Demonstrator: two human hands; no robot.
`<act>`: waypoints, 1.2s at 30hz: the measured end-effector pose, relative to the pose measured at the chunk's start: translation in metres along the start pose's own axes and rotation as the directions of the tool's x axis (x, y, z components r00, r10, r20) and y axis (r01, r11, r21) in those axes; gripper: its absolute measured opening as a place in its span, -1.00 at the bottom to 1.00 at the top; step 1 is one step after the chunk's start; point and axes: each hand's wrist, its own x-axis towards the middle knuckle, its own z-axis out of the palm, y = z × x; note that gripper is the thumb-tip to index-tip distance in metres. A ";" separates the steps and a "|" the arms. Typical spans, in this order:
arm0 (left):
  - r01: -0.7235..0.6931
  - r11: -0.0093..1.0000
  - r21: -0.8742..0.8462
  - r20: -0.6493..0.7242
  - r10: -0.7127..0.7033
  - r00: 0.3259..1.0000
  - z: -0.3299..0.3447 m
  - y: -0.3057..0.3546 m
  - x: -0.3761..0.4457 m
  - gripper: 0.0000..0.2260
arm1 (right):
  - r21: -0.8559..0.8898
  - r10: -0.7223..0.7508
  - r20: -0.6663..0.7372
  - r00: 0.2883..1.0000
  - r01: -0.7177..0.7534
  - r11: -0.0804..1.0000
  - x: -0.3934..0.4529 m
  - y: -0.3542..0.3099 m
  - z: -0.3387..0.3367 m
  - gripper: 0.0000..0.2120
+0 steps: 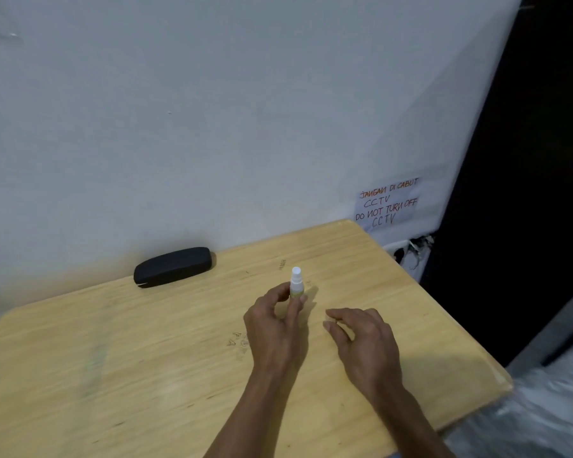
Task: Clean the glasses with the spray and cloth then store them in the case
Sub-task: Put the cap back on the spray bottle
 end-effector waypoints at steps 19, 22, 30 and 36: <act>0.012 0.999 -0.043 -0.009 -0.013 1.000 -0.026 -0.021 -0.024 -0.80 | 0.258 -0.228 0.033 0.973 0.213 0.942 0.039 -0.078 -0.036 -0.86; -0.001 0.999 -0.039 -0.005 0.001 1.000 -0.027 -0.023 -0.022 -0.81 | 0.244 -0.254 0.018 0.967 0.243 0.939 0.042 -0.074 -0.031 -0.86; -0.025 0.999 -0.038 -0.011 0.025 1.000 -0.028 -0.023 -0.019 -0.83 | 0.228 -0.303 0.040 0.952 0.286 0.931 0.048 -0.071 -0.030 -0.85; -0.047 0.999 0.004 -0.014 0.047 0.999 -0.029 -0.019 -0.021 -0.85 | 0.206 -0.327 0.084 0.941 0.305 0.930 0.047 -0.068 -0.023 -0.85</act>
